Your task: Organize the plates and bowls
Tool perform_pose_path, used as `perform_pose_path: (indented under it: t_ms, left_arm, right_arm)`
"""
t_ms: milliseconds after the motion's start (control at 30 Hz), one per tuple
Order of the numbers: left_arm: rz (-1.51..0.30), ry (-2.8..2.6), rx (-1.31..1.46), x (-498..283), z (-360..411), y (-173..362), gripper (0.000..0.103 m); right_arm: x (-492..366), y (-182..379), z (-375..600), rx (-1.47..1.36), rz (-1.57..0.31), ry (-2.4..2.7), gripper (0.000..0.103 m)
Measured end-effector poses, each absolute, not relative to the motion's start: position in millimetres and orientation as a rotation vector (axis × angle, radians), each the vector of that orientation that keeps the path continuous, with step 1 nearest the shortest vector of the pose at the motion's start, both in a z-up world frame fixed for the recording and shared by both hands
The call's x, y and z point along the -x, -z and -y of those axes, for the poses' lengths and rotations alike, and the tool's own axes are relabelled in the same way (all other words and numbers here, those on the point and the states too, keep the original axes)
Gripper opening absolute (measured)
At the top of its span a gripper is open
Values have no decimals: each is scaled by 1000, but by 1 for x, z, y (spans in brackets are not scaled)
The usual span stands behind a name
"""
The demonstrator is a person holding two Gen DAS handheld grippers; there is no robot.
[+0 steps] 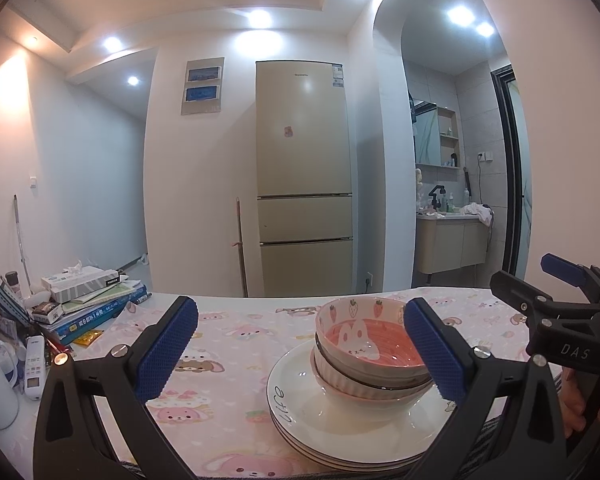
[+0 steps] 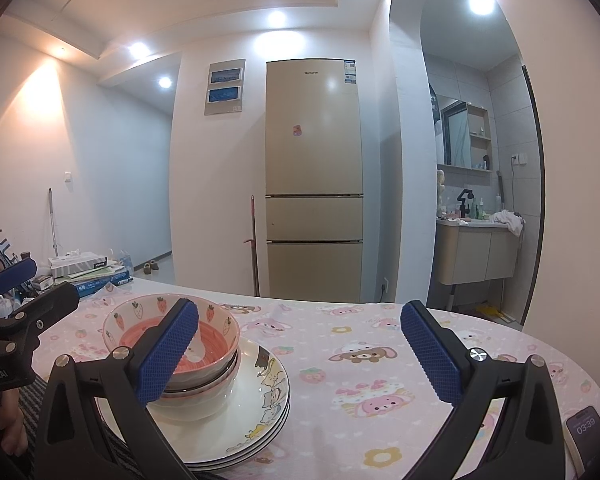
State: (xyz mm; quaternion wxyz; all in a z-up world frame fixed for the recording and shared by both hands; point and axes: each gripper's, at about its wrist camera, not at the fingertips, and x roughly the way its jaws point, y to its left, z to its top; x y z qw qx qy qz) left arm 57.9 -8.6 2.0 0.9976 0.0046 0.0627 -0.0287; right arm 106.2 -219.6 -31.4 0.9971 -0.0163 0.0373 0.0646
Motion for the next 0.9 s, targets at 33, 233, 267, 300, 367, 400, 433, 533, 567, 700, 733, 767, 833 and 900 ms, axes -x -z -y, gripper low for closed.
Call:
perform_pose_path:
  t_ms: [33, 233, 267, 300, 367, 400, 433, 533, 567, 700, 733, 767, 833, 900]
  left_arm:
    - [-126, 58, -8, -58, 8, -2, 103]
    - [-133, 59, 8, -60, 5, -2, 103]
    - [-132, 59, 8, -60, 5, -2, 103]
    - [-131, 59, 8, -60, 5, -1, 103]
    - [-130, 58, 5, -60, 5, -1, 103]
    - [-132, 57, 3, -60, 5, -1, 103]
    - [-133, 57, 3, -60, 5, -1, 103]
    - [-133, 57, 3, -61, 5, -1, 103]
    - [-134, 57, 4, -61, 5, -1, 103]
    - [-133, 57, 3, -61, 5, -1, 103]
    - [-133, 57, 3, -61, 5, -1, 103]
    - [-133, 56, 2, -61, 5, 0, 103]
    - [-135, 53, 1, -62, 5, 0, 103]
    - [-135, 53, 2, -62, 5, 0, 103]
  right_arm:
    - [-106, 32, 219, 33, -75, -129, 103]
    - [-107, 33, 220, 32, -78, -129, 103]
    - [-107, 32, 220, 32, -77, -129, 103]
    - [-107, 34, 219, 33, -77, -129, 103]
    - [-107, 32, 220, 33, -77, -129, 103]
    - [-108, 33, 220, 33, -77, -129, 103]
    - [-107, 33, 220, 33, -78, -129, 103]
    - [-107, 32, 220, 32, -79, -129, 103]
    - [-107, 33, 220, 32, -79, -129, 103]
    - [-107, 33, 220, 32, -79, -129, 103]
    - [-107, 33, 220, 32, -80, -128, 103]
    - [-107, 31, 220, 33, -80, -128, 103]
    - [-108, 34, 220, 34, -80, -127, 103]
    - [-108, 33, 220, 33, -80, -128, 103]
